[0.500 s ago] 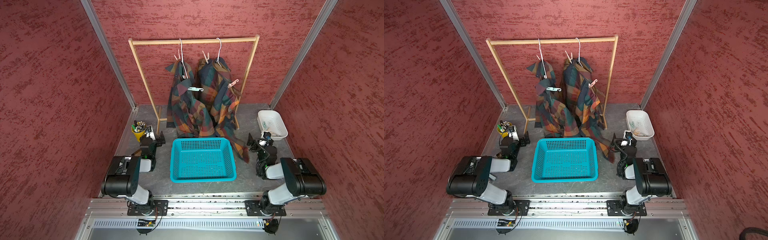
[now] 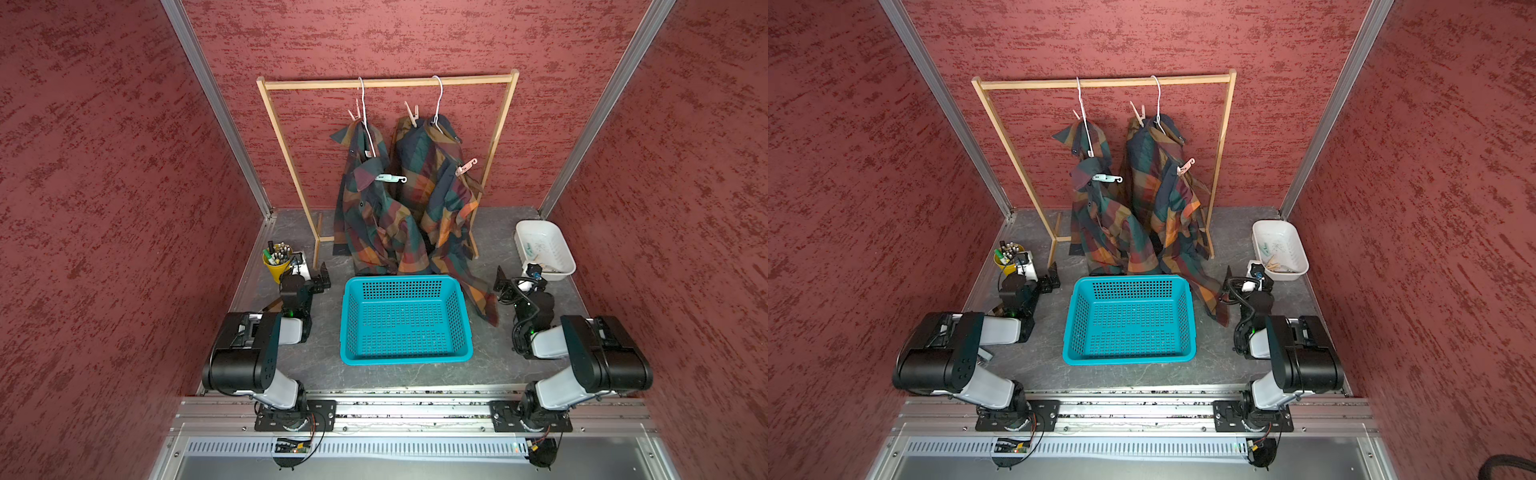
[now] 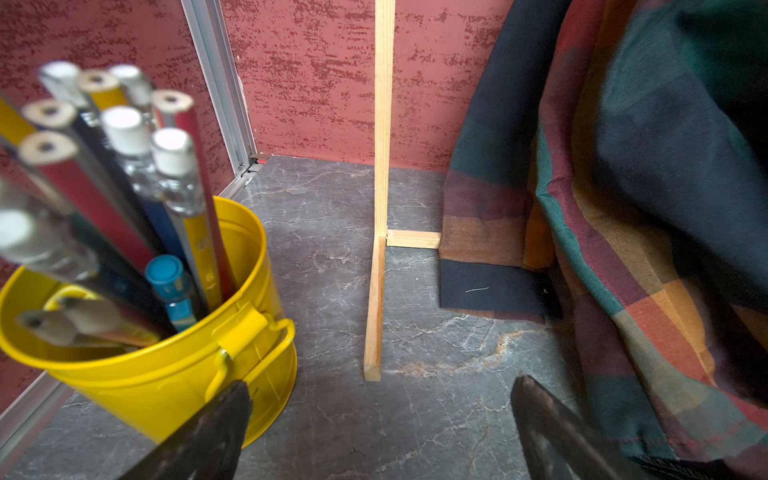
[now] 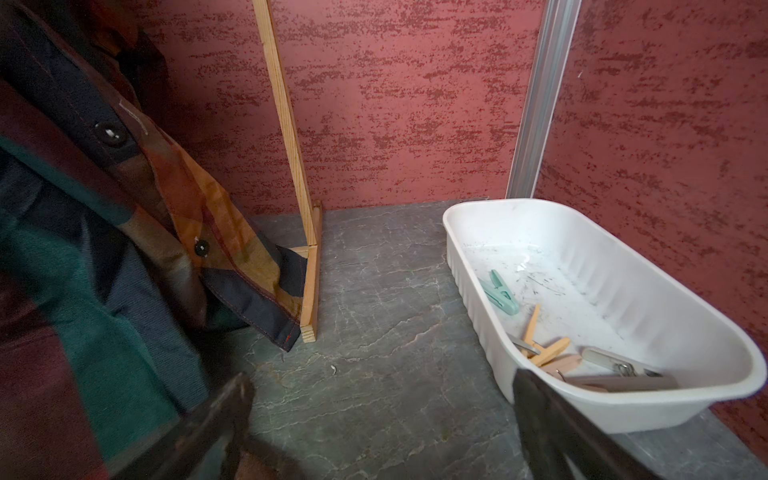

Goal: Remove the clothespins securing long-sleeve shirts to the hanger
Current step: Pick up the hanger from the clothesline.

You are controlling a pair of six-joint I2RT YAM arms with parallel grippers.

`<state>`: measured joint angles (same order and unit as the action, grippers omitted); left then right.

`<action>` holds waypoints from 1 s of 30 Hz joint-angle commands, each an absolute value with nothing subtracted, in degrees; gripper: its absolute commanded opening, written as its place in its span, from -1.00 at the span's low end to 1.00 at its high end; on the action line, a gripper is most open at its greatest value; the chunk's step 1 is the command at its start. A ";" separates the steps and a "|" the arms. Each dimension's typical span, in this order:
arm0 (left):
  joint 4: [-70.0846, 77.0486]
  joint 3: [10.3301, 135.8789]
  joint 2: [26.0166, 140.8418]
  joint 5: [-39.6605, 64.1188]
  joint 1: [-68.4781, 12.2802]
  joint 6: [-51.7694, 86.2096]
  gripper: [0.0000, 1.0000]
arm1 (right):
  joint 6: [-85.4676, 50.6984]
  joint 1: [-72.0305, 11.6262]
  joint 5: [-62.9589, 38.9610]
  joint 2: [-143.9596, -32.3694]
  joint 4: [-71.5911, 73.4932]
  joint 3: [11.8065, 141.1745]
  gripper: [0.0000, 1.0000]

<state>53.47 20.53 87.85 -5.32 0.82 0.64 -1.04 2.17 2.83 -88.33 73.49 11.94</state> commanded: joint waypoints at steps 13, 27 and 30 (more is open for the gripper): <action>53.02 20.74 87.78 -4.31 1.25 1.14 0.99 | -0.99 1.94 3.86 -88.13 75.54 12.58 0.99; 33.21 23.79 59.02 -9.16 0.19 6.20 0.99 | -7.13 0.99 0.53 -56.83 32.39 36.83 0.99; 22.81 30.65 55.31 -3.60 1.31 9.72 0.99 | -10.88 0.88 -10.75 -57.08 30.76 41.36 0.99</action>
<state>34.81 26.22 57.41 -7.79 0.64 5.65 -6.26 1.28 -0.62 -56.66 40.95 39.90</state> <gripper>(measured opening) 0.995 0.993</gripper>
